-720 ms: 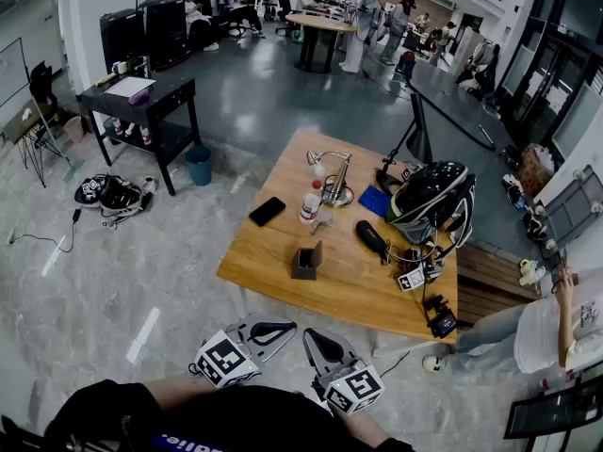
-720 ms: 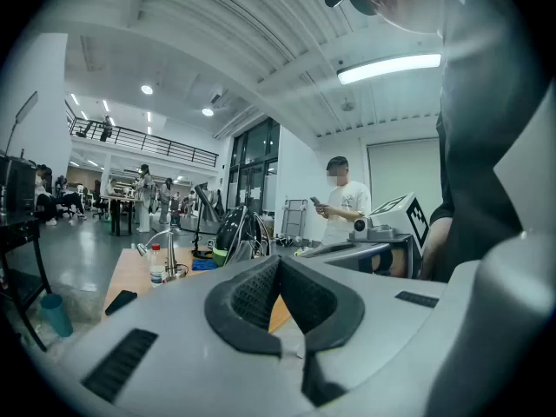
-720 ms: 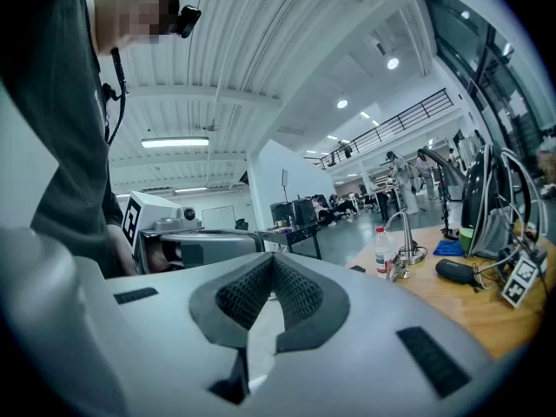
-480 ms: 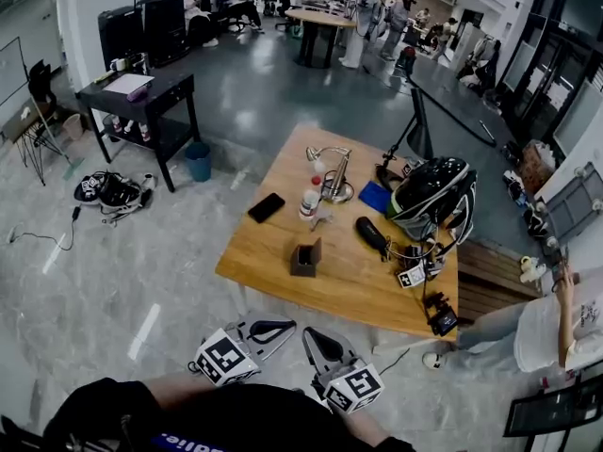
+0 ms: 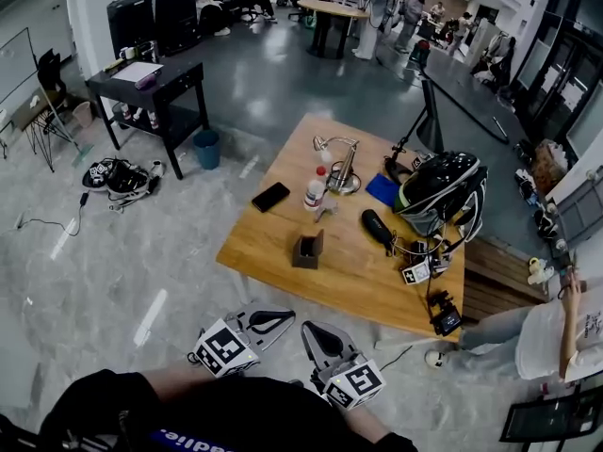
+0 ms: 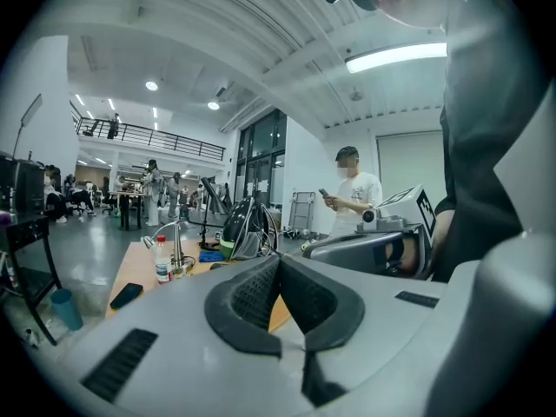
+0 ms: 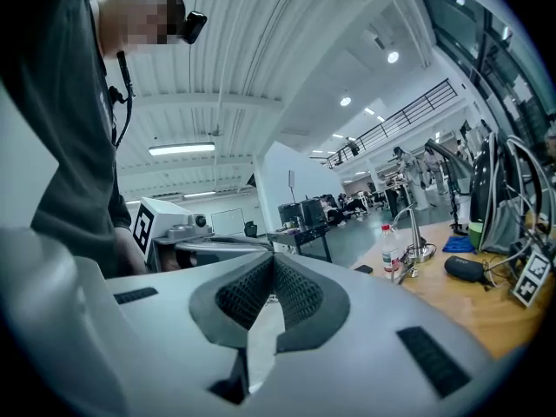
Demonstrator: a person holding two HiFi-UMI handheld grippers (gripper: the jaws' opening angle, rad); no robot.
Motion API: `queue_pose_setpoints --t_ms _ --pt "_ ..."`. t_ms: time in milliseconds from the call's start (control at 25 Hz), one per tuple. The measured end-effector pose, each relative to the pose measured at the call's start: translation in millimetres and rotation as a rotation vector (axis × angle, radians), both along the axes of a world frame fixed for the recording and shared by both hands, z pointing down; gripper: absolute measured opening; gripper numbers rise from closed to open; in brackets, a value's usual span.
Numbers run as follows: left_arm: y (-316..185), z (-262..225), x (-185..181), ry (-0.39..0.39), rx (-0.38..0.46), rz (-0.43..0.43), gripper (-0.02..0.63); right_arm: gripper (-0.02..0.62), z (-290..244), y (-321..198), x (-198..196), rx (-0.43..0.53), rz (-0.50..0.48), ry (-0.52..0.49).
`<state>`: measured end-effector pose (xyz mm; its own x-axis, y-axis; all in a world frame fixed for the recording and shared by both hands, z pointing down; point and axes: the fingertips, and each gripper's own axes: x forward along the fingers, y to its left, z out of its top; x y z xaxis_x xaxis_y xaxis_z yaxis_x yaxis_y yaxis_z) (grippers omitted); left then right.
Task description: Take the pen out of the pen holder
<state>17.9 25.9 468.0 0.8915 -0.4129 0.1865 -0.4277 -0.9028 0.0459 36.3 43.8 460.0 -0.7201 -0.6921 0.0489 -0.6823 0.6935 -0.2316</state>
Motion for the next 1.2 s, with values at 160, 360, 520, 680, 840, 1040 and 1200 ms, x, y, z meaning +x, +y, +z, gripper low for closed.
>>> queue_pose_setpoints --t_ms 160,360,520,680,840,1040,1200 --pt "-5.1 2.6 10.9 -0.023 0.031 -0.043 0.009 0.003 0.9 1.9 13.3 0.026 -0.038 0.005" --pt "-14.7 12.0 21.2 -0.059 0.039 -0.093 0.009 0.003 8.8 -2.8 31.6 0.01 -0.054 0.004" --pt "-30.3 15.8 21.4 -0.099 0.064 -0.083 0.009 0.003 9.1 -15.4 32.0 0.007 -0.053 0.006" --pt "-62.6 26.0 21.5 -0.125 0.084 -0.06 0.009 0.003 15.0 -43.8 31.2 -0.016 -0.018 0.025" --pt "-101.9 39.4 19.9 -0.165 0.103 0.01 0.009 0.003 14.8 -80.1 26.3 -0.033 0.035 0.054" --pt "-148.8 72.1 19.3 -0.243 0.074 0.096 0.009 0.003 11.2 -122.9 23.6 -0.04 0.13 0.062" --pt "-178.7 102.3 25.8 -0.341 0.089 0.151 0.011 0.003 15.7 -139.5 26.7 -0.058 0.174 0.069"
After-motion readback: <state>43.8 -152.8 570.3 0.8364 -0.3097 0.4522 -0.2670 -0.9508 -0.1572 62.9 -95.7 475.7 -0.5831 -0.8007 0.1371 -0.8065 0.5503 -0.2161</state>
